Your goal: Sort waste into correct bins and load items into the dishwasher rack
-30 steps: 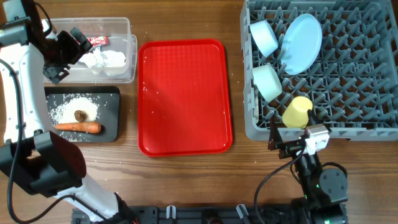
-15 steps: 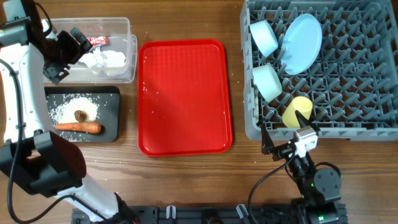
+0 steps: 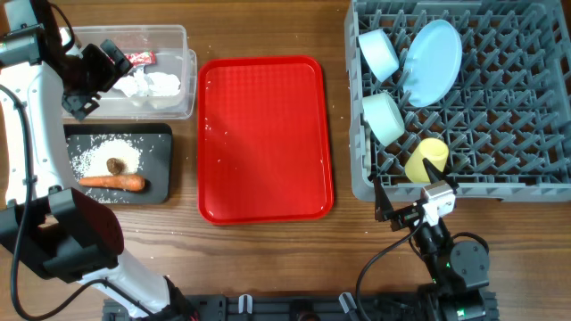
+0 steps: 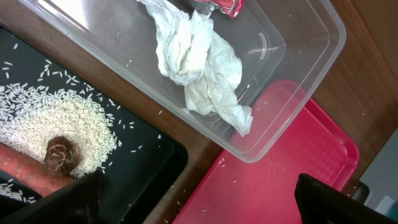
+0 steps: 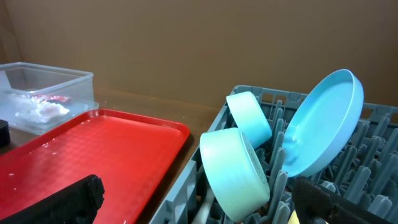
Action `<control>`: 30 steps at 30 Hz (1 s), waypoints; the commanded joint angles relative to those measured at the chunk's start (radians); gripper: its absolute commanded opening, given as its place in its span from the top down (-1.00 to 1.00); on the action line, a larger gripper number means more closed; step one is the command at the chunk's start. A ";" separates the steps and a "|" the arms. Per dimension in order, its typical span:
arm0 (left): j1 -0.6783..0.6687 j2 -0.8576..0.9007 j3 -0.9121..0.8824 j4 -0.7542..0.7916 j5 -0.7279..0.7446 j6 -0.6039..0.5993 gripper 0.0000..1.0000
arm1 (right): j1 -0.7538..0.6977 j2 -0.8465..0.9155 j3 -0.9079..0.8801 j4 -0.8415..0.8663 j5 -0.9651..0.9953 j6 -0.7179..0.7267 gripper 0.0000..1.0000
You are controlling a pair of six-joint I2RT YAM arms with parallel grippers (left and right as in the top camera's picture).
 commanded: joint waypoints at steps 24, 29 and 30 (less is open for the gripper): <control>-0.202 -1.184 -1.268 1.160 -0.016 0.141 -1.00 | -0.003 -0.013 -0.007 0.006 -0.013 -0.013 -1.00; -0.224 -1.464 -1.561 1.211 -0.013 0.141 -1.00 | -0.003 -0.013 -0.007 0.006 -0.013 -0.013 -1.00; -0.233 -1.513 -1.606 1.215 -0.013 0.141 -1.00 | -0.003 -0.013 -0.007 0.006 -0.013 -0.013 -0.99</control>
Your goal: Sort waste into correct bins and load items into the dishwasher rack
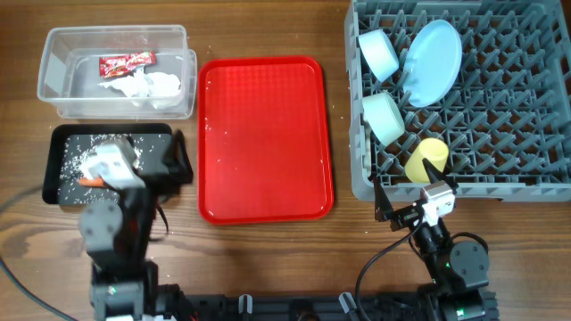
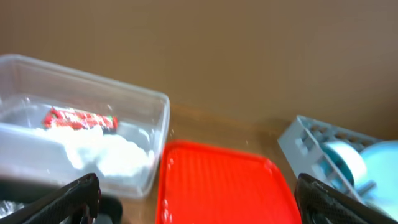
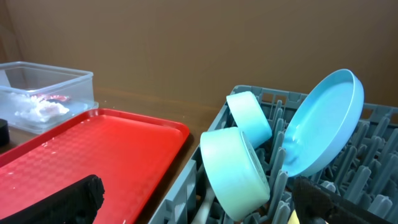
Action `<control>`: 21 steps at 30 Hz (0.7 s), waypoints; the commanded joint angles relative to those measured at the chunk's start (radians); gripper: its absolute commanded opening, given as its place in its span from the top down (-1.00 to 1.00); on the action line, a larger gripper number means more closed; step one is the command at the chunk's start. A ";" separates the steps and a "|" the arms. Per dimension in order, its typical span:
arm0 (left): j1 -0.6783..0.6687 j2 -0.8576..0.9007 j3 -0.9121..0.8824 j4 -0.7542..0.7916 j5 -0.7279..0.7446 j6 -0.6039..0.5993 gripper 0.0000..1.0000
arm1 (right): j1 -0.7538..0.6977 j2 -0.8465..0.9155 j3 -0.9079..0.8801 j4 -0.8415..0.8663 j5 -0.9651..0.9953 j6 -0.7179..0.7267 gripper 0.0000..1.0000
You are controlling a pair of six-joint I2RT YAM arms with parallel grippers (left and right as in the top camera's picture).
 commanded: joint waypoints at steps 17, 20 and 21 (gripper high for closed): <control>-0.111 -0.386 -0.285 0.089 -0.146 0.014 -1.00 | -0.003 -0.009 -0.002 0.004 -0.013 -0.010 -0.99; -0.111 -0.404 -0.285 0.089 -0.153 0.014 -1.00 | -0.003 -0.009 -0.002 0.004 -0.013 -0.010 -0.99; -0.111 -0.414 -0.286 0.089 -0.153 0.014 -1.00 | -0.003 -0.009 -0.002 0.004 -0.013 -0.010 -0.99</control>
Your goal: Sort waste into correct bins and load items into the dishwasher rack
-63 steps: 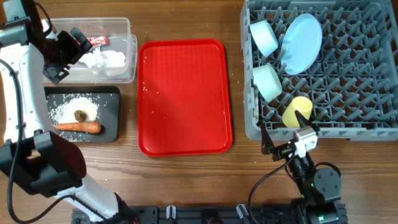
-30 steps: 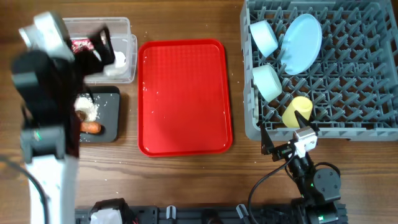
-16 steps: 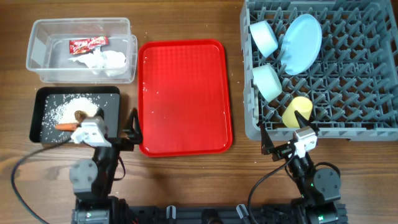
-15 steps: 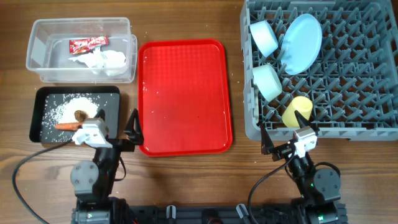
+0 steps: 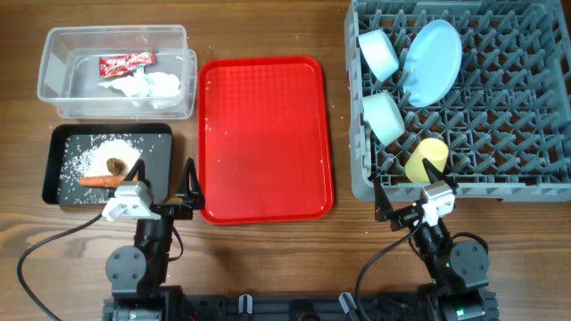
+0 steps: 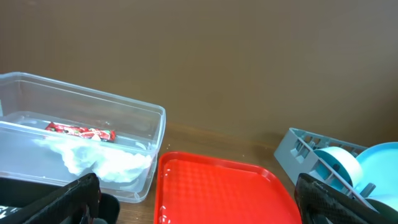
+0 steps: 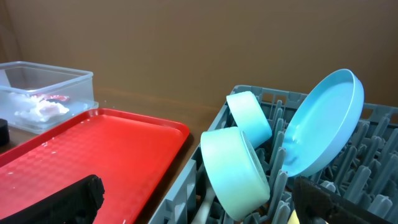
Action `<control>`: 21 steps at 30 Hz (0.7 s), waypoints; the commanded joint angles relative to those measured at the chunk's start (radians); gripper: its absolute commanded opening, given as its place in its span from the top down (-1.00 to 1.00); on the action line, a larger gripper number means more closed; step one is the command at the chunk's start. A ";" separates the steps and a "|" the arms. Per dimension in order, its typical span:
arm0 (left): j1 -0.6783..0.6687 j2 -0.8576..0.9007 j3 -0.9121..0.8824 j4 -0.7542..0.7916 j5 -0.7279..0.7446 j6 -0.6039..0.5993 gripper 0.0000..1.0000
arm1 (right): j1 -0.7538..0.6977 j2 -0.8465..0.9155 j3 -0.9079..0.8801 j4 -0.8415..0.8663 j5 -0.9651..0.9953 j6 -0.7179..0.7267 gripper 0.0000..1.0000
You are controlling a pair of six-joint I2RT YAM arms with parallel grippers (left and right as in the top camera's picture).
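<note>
The red tray (image 5: 265,138) lies bare in the middle of the table. A clear bin (image 5: 53,53) at the back left holds a red wrapper (image 5: 125,61) and crumpled white tissue (image 5: 147,86). A black tray (image 5: 159,143) carries rice, a carrot (image 5: 111,182) and a brown lump. The grey dishwasher rack (image 5: 500,125) holds two pale blue bowls (image 5: 384,116), a blue plate (image 5: 430,61) and a yellow cup (image 5: 426,159). My left gripper (image 5: 163,183) sits open and empty near the table's front, just below the black tray. My right gripper (image 5: 412,198) is open and empty in front of the rack.
In the left wrist view the clear bin (image 6: 143,118) and red tray (image 6: 217,186) lie ahead, the rack (image 6: 298,146) to the right. The right wrist view faces the bowls (image 7: 233,171) and plate (image 7: 323,118). Bare wood runs along the table's front edge.
My left gripper has gone from over the black tray's right part to the table's front, just below that tray. It is still open. The right arm has not moved.
My left gripper hung open over the clear bin, with tissue and wrapper lying inside. Then it was back over the black tray, blurred. Now it rests at the front edge, empty. The right gripper stayed open before the rack throughout.
</note>
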 commanded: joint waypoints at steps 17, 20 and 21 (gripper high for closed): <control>-0.006 -0.092 -0.066 -0.098 -0.025 0.012 -1.00 | -0.003 -0.009 -0.002 0.004 -0.013 -0.010 -0.99; -0.005 -0.092 -0.066 -0.169 -0.027 0.003 -1.00 | -0.003 -0.009 -0.002 0.004 -0.013 -0.010 -1.00; -0.005 -0.092 -0.066 -0.169 -0.026 0.006 -1.00 | -0.003 -0.009 -0.002 0.004 -0.013 -0.010 -1.00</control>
